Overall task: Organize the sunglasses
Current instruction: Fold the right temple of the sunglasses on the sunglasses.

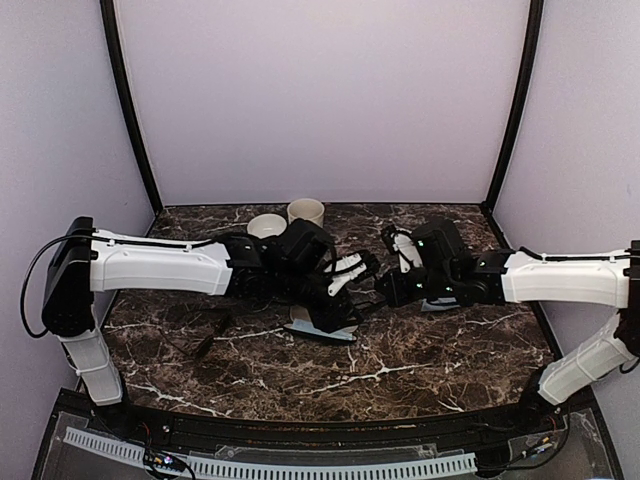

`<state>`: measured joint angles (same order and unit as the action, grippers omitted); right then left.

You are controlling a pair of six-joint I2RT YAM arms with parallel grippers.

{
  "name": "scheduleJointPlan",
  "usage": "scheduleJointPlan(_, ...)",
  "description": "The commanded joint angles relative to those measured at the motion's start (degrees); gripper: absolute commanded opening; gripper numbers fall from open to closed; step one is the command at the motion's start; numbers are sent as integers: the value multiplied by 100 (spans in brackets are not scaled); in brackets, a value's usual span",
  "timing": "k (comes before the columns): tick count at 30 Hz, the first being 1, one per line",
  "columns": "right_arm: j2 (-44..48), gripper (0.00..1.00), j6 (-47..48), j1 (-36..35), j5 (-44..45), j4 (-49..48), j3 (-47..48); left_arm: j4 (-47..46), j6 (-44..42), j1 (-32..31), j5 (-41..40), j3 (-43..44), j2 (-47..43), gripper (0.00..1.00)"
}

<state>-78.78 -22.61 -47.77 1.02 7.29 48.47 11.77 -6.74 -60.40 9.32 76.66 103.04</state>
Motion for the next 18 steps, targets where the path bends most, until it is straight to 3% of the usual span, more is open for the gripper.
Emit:
scheduleJointPlan(1, -44, 0, -56, -55, -232, -219, -12, -112, -32, -40, -193, -177, -355, 60)
scheduleJointPlan(7, 8, 0, 115, -52, -600, -322, -168, -171, -2, -42, -790, -394, -529, 64)
scheduleJointPlan(18, 100, 0, 437, -58, -1494, -513, -381, -283, -114, -42, -1163, -752, -830, 70)
